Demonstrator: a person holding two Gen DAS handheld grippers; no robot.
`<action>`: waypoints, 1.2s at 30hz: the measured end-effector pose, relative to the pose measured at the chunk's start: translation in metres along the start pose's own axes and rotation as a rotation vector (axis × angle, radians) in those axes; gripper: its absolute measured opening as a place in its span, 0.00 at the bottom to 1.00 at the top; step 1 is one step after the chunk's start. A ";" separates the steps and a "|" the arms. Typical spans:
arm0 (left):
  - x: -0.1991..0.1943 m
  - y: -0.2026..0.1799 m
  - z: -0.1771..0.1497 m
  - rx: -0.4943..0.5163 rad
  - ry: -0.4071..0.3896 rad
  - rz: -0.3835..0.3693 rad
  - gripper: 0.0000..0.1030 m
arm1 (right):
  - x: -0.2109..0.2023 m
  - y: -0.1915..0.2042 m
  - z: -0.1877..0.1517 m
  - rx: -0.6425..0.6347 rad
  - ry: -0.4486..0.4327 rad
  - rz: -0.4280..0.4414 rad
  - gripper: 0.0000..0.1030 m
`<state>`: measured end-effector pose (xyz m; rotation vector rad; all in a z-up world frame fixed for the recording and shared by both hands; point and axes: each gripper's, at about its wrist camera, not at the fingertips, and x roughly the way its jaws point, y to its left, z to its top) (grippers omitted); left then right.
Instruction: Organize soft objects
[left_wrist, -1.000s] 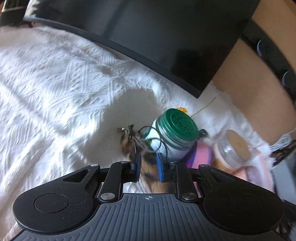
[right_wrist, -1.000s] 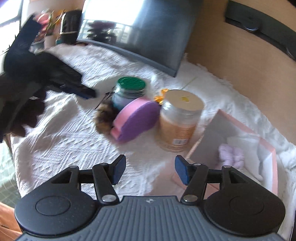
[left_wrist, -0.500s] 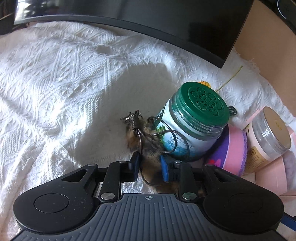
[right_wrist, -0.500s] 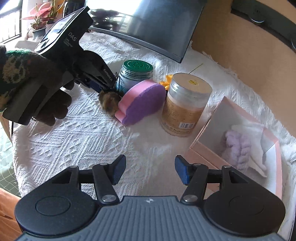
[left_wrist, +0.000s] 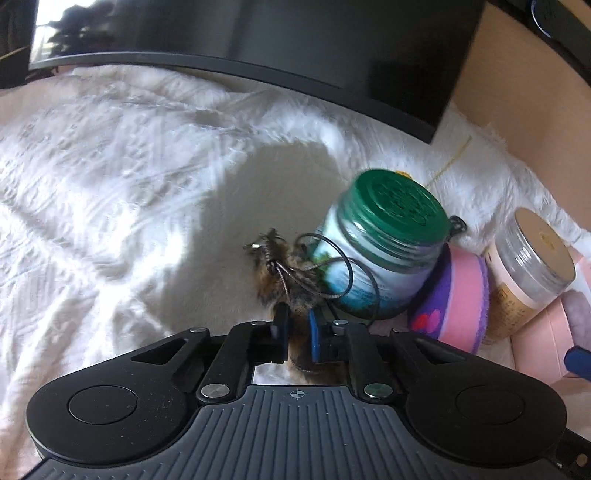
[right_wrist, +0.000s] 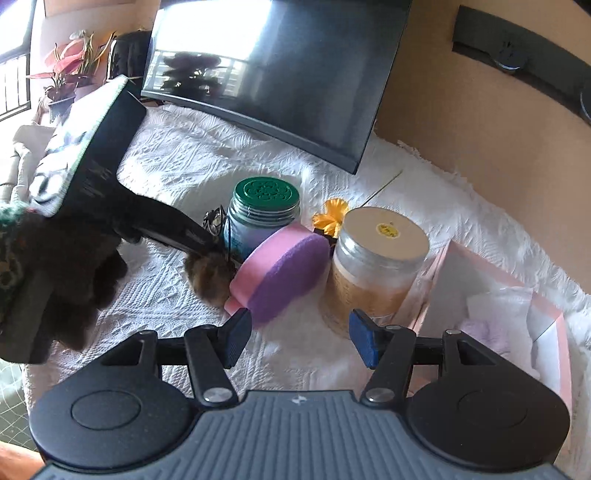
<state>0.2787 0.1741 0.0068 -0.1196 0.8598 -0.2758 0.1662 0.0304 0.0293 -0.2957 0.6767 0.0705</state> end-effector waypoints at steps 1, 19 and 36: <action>-0.003 0.004 0.001 -0.001 -0.006 0.004 0.12 | 0.001 0.000 0.000 0.000 0.001 0.000 0.57; -0.055 0.063 0.031 0.022 -0.172 0.094 0.06 | 0.055 0.004 0.030 0.305 0.082 -0.042 0.57; 0.015 0.026 0.040 0.232 0.041 -0.006 0.14 | 0.069 0.032 0.030 0.214 0.062 -0.071 0.57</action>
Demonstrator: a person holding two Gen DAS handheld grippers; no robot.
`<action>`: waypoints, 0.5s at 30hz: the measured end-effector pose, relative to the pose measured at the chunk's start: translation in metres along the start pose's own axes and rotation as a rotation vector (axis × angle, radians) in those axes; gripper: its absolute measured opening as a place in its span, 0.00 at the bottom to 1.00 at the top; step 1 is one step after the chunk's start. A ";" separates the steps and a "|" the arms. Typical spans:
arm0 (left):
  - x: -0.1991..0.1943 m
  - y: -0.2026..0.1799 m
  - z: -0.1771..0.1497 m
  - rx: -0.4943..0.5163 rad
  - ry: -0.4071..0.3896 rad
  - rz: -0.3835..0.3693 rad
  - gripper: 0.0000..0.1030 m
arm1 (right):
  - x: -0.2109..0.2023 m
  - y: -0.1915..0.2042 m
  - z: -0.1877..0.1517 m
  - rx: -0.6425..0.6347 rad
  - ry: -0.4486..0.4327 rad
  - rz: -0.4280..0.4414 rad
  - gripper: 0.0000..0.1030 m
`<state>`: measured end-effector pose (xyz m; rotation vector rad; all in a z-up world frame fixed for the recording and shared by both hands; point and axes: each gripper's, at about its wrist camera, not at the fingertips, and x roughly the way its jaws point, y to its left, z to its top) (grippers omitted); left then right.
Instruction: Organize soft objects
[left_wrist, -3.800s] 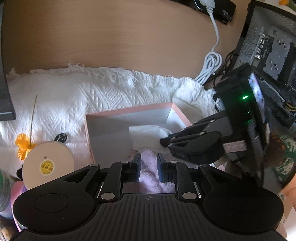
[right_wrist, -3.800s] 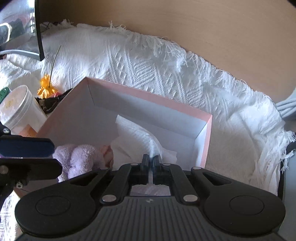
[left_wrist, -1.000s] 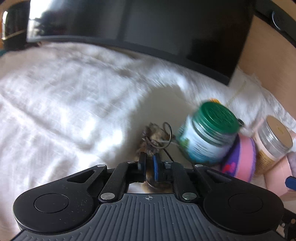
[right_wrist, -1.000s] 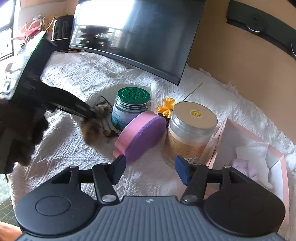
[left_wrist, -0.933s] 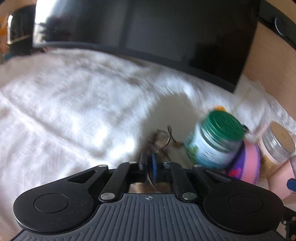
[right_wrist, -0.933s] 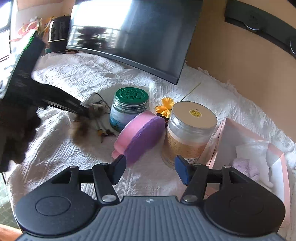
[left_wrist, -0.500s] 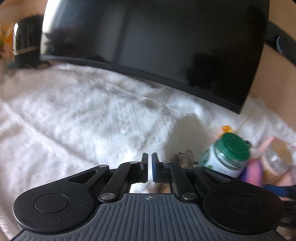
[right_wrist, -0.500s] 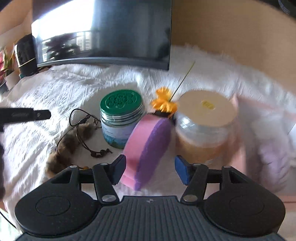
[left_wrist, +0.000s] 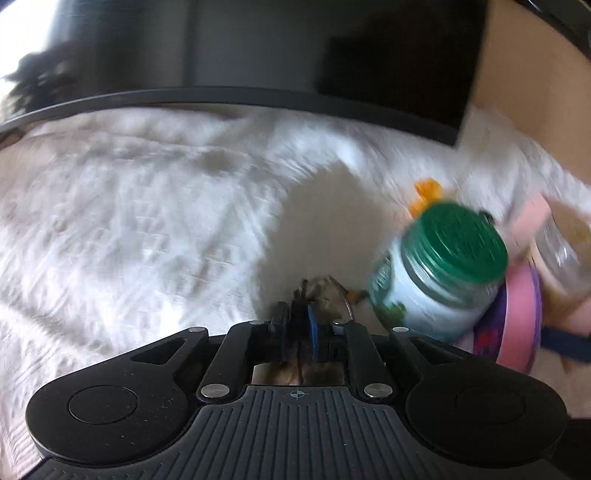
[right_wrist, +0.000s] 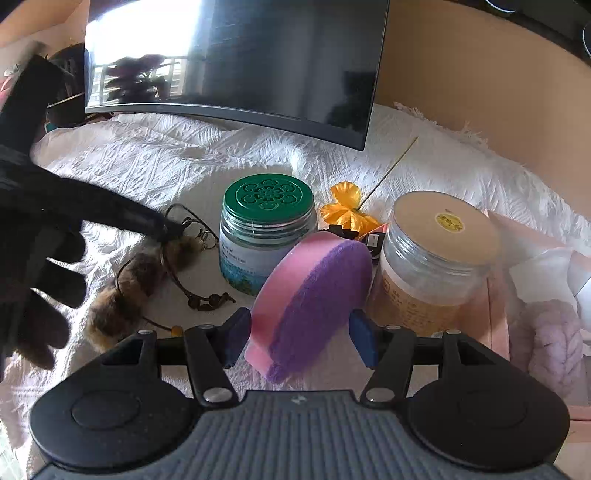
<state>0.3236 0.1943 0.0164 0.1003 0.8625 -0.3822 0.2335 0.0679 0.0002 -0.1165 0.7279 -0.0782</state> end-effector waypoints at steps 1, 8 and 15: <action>0.002 -0.004 -0.003 0.024 0.016 0.002 0.14 | -0.001 0.000 -0.003 -0.005 -0.008 -0.001 0.57; 0.001 -0.013 -0.006 0.067 0.073 0.006 0.15 | -0.007 -0.002 -0.010 -0.012 -0.045 -0.011 0.57; -0.021 -0.002 0.004 -0.053 0.040 -0.069 0.15 | -0.012 -0.001 0.003 0.028 -0.069 0.004 0.57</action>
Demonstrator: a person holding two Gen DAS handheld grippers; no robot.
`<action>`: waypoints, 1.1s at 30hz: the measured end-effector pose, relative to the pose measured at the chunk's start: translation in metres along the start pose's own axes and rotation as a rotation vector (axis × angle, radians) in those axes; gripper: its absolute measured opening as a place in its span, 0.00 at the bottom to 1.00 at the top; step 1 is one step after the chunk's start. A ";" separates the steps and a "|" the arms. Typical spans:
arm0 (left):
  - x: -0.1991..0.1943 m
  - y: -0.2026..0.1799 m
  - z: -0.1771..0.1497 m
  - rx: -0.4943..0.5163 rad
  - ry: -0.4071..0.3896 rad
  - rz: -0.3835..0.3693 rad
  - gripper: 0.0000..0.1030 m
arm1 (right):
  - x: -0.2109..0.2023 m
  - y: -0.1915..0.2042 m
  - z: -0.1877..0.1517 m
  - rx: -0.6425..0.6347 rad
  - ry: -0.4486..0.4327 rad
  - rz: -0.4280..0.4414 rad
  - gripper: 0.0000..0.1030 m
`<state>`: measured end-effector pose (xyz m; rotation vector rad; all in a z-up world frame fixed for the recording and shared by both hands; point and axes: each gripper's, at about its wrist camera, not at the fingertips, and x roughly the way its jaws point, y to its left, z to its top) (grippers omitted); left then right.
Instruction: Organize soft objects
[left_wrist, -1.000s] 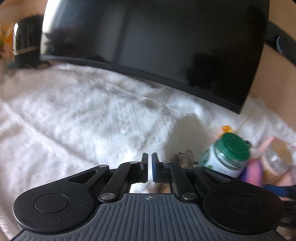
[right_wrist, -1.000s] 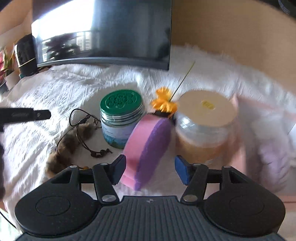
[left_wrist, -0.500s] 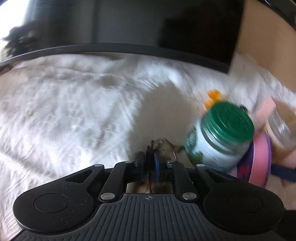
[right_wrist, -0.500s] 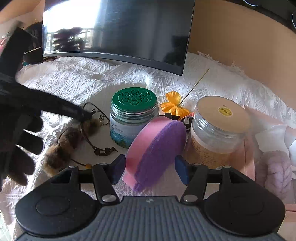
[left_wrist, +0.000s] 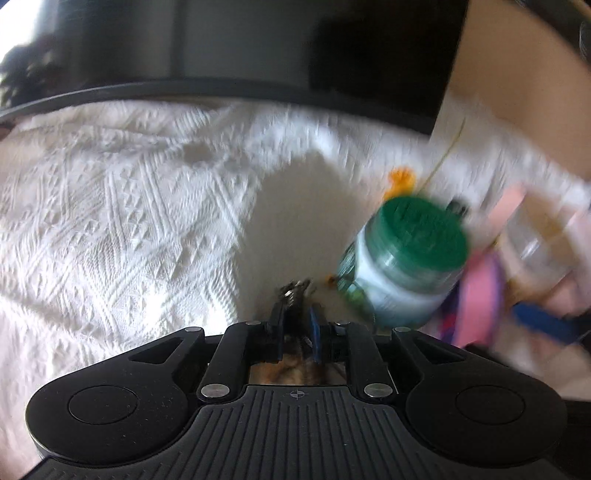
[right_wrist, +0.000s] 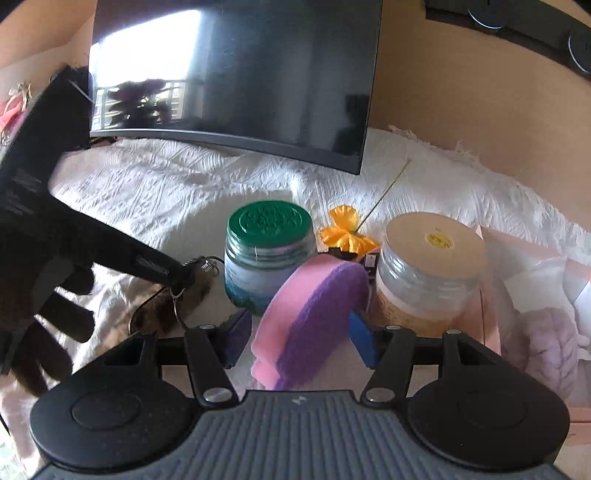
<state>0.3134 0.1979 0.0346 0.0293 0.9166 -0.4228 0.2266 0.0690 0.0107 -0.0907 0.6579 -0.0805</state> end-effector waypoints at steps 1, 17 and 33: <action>-0.003 0.002 0.001 -0.026 -0.009 -0.021 0.15 | 0.001 0.001 0.002 0.005 0.004 -0.006 0.57; 0.028 -0.011 -0.014 0.076 0.056 0.108 0.37 | 0.014 0.003 -0.002 0.043 0.057 -0.042 0.59; 0.024 -0.008 -0.032 0.083 -0.119 0.091 0.14 | 0.024 -0.010 0.004 0.066 0.136 -0.077 0.29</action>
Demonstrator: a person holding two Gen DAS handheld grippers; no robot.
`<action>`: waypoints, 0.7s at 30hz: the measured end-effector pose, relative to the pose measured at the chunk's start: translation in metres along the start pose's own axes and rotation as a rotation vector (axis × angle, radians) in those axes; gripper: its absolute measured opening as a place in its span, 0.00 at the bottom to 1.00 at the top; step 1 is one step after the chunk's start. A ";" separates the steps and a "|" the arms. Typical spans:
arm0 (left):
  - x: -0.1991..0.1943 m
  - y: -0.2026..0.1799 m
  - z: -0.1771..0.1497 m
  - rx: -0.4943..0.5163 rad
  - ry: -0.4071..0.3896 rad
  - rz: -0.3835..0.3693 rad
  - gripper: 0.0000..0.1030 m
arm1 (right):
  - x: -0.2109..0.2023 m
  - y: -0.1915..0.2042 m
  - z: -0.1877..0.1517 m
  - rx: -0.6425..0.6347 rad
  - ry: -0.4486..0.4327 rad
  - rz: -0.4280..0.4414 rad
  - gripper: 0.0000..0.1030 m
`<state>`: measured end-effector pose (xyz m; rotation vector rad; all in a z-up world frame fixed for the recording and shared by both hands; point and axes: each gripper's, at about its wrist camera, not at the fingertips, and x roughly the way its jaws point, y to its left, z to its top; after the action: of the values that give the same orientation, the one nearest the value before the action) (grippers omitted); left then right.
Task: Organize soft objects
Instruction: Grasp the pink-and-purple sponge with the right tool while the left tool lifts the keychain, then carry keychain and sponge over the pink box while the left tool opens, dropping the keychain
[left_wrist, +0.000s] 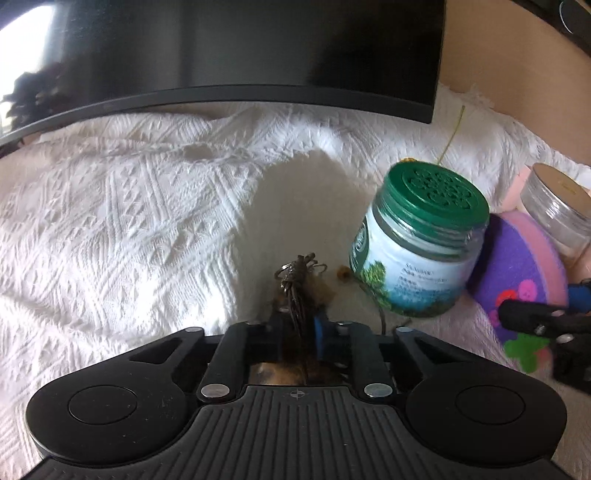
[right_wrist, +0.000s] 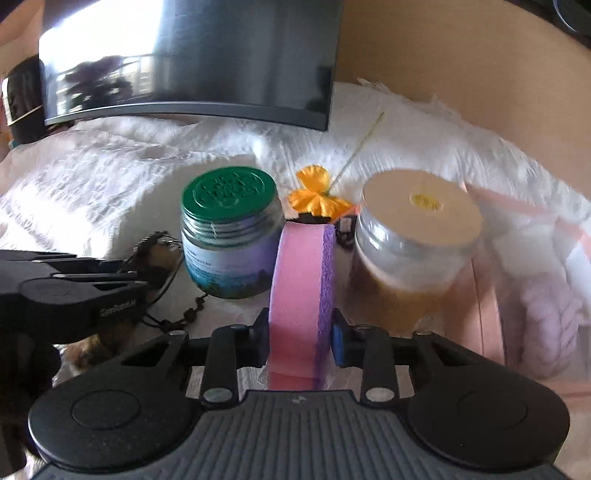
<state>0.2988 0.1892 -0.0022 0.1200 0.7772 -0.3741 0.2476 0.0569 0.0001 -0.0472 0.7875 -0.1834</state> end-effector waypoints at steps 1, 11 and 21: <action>-0.003 0.002 0.005 -0.010 -0.012 0.004 0.13 | -0.003 -0.002 0.004 -0.005 -0.003 0.009 0.29; -0.076 0.015 0.101 0.017 -0.239 -0.011 0.13 | -0.080 -0.049 0.082 0.012 -0.176 0.124 0.29; -0.150 -0.040 0.172 -0.001 -0.438 -0.179 0.13 | -0.167 -0.116 0.123 -0.049 -0.410 0.066 0.30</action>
<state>0.3000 0.1530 0.2260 -0.0340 0.3554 -0.5475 0.2025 -0.0301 0.2162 -0.1013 0.3838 -0.0875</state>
